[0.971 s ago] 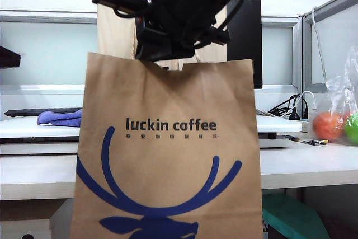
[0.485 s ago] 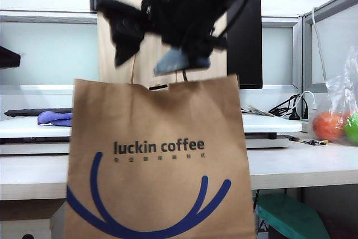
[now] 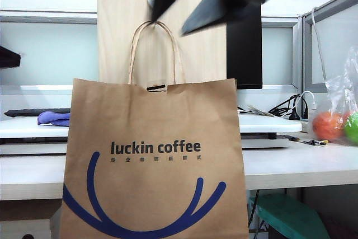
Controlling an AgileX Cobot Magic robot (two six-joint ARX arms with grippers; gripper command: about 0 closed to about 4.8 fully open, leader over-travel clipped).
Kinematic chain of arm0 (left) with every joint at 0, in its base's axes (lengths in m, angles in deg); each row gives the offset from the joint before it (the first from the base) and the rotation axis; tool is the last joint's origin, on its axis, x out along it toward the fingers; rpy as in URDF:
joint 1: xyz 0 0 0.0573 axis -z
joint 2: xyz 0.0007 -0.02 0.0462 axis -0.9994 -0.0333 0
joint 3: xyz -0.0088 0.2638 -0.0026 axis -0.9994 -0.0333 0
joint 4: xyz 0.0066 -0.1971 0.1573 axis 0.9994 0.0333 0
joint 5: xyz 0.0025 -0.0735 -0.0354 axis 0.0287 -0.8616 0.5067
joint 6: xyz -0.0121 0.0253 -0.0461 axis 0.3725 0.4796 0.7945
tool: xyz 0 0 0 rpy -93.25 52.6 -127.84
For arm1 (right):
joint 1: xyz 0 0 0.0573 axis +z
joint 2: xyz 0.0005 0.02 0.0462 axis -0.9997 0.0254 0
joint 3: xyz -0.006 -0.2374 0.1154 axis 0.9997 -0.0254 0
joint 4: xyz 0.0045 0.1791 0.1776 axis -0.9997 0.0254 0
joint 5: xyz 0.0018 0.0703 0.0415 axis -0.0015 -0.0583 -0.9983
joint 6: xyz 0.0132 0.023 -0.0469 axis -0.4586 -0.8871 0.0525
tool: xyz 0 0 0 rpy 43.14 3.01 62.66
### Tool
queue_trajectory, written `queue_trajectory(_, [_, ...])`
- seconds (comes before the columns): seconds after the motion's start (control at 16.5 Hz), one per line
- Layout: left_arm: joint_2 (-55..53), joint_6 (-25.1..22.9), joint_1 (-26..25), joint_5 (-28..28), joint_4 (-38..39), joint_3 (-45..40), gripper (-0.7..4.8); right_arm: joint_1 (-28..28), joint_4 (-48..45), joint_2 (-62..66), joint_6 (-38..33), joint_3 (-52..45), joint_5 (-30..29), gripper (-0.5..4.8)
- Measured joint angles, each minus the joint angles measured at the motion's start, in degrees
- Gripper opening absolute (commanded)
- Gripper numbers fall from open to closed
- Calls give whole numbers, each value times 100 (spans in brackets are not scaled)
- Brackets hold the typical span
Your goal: Pick up the paper bag and hang it on the hook.
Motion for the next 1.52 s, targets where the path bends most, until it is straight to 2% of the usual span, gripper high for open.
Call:
queue_trajectory(0.06, [0,0,-39,-2,2,0,-5,7,210,-282,28,-11,2,-2])
queue_trajectory(0.12, [0,0,-236,-22,2,0,-6,13,546,-907,168,-7,74,-2])
queue_trajectory(0.3, [0,0,-979,-22,2,0,-6,13,1340,-2264,269,11,1029,-2])
queue_trajectory(0.49, [0,2,-2197,-22,2,0,-6,-4,1974,-3801,643,22,1971,-2])
queue_trajectory(0.67, [0,2,-3239,4,2,0,-6,-4,2168,-5031,1355,-2,2328,-2])
queue_trajectory(0.85, [0,2,-3897,4,2,0,-6,-4,2369,-5901,2013,-83,2931,-2])
queue_trajectory(0.97, [0,2,-4085,11,2,0,-6,13,2422,-6203,2168,-85,2920,0])
queue_trajectory(1.52, [0,2,-4070,2,2,0,-6,11,2577,-6336,2194,-87,2924,-1])
